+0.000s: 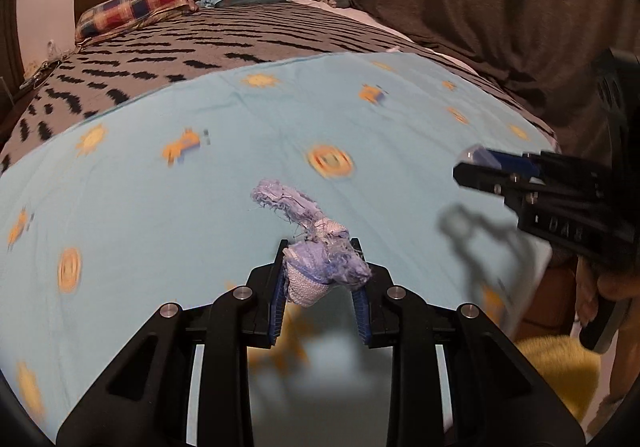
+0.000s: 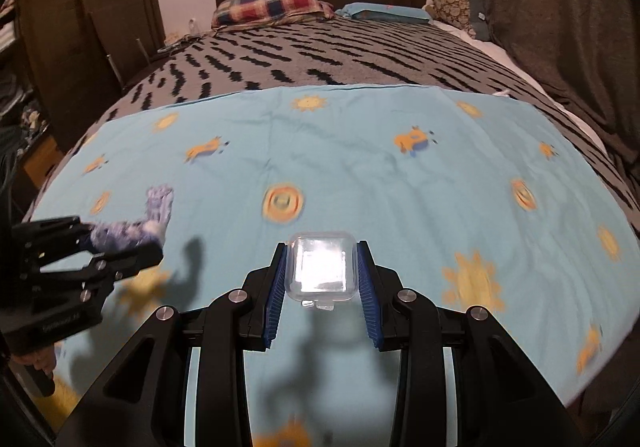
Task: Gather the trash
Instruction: 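Lower the yarn and clear box into the bin and open both tools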
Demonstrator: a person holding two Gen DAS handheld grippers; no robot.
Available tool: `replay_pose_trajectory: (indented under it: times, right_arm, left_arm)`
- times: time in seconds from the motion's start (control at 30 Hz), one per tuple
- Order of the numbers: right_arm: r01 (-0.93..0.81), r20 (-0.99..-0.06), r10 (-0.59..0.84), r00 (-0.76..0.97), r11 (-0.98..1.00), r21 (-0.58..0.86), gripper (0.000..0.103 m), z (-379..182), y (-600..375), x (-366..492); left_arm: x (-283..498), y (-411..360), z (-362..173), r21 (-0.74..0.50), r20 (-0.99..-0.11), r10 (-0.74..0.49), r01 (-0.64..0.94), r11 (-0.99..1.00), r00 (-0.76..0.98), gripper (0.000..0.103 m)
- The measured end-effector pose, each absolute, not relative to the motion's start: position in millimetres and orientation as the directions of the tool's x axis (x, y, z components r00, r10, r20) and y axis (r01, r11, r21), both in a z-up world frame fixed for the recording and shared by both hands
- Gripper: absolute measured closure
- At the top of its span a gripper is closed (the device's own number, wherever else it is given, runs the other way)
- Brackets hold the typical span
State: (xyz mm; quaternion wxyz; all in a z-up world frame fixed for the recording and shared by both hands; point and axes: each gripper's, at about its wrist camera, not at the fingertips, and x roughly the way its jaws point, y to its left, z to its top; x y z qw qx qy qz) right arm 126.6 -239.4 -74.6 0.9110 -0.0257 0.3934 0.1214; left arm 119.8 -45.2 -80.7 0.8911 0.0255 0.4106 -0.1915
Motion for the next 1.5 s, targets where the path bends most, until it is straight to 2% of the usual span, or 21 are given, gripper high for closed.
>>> replay_pose_trajectory:
  times: [0.4, 0.77, 1.2, 1.5]
  right_arm:
    - [-0.224, -0.715, 0.182, 0.675, 0.974, 0.037, 0.068, -101.3, -256.8, -17.4]
    - [-0.230, -0.786, 0.238, 0.571, 0.965, 0.125, 0.068, -172.0, -257.5, -81.9]
    - [-0.196, -0.879, 0.296, 0.373, 0.952, 0.237, 0.068, -276.0, -235.7, -62.1]
    - [-0.170, -0.891, 0.316, 0.327, 0.947, 0.273, 0.067, -305.1, -230.1, -47.4]
  left_arm:
    - [-19.5, -51.6, -107.2, -0.070, -0.734, -0.300, 0.371, 0.926, 0.609, 0.076]
    - [-93.8, -59.8, -170.5, -0.154, -0.775, -0.357, 0.392, 0.907, 0.522, 0.076]
    - [-78.9, -68.7, -288.0, -0.227, -0.894, -0.331, 0.333, 0.915, 0.301, 0.076]
    - [-63.1, -63.3, -311.8, -0.238, -0.908, -0.321, 0.299, 0.924, 0.269, 0.069]
